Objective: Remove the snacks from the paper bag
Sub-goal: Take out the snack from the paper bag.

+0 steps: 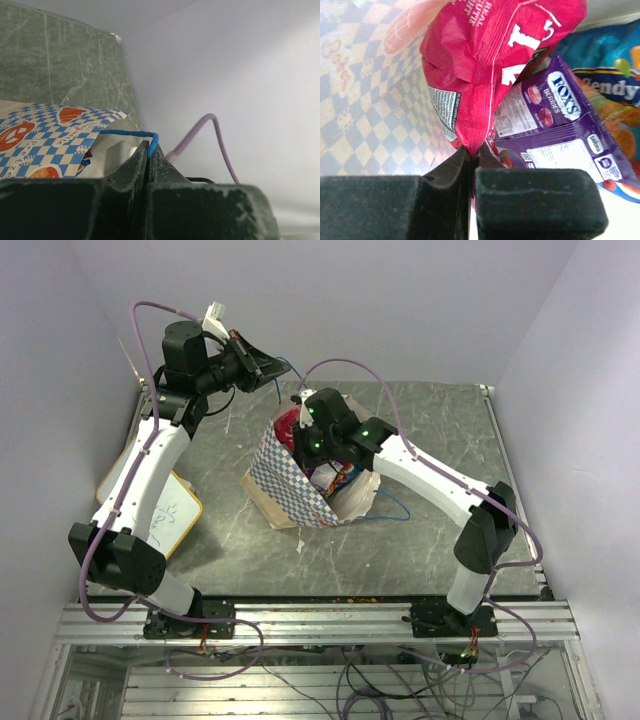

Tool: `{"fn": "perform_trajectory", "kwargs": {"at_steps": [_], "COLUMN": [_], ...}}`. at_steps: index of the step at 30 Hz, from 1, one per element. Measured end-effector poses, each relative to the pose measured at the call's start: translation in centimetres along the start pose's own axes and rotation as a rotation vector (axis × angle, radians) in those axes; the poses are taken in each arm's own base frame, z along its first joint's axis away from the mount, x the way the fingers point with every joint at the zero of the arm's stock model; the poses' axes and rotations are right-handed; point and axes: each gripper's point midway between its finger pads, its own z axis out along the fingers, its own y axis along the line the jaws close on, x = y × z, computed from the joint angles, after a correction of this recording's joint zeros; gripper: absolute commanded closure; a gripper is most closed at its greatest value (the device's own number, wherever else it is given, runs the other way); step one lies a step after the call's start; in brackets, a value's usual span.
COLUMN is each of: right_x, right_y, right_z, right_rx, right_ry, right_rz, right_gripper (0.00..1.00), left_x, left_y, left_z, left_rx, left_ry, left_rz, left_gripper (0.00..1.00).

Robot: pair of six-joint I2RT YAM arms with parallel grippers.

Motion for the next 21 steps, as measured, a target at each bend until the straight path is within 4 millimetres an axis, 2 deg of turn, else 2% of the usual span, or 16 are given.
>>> {"fn": "perform_trajectory", "kwargs": {"at_steps": [4,11,15,21], "right_x": [-1.5,-5.4,-7.6,-10.3], "right_y": [-0.3,0.7,1.1,1.3], "right_z": [-2.0,-8.6,-10.7,-14.0], "right_rx": [0.036,0.039,0.046,0.077], "right_ry": [-0.061,-0.224,-0.285,-0.364], "right_rz": [-0.006,-0.015,-0.02,-0.031], "right_gripper": [1.0,1.0,1.0,1.0], "left_x": [0.0,-0.3,-0.7,-1.2], "left_y": [0.0,0.2,0.2,1.2], "left_z": [-0.1,-0.5,-0.8,-0.9], "left_rx": [-0.002,-0.018,-0.032,-0.056], "left_ry": [0.0,-0.002,-0.005,-0.007], "left_rz": [0.004,0.004,0.015,0.001], "left_gripper": [0.93,0.93,0.93,0.93]}}
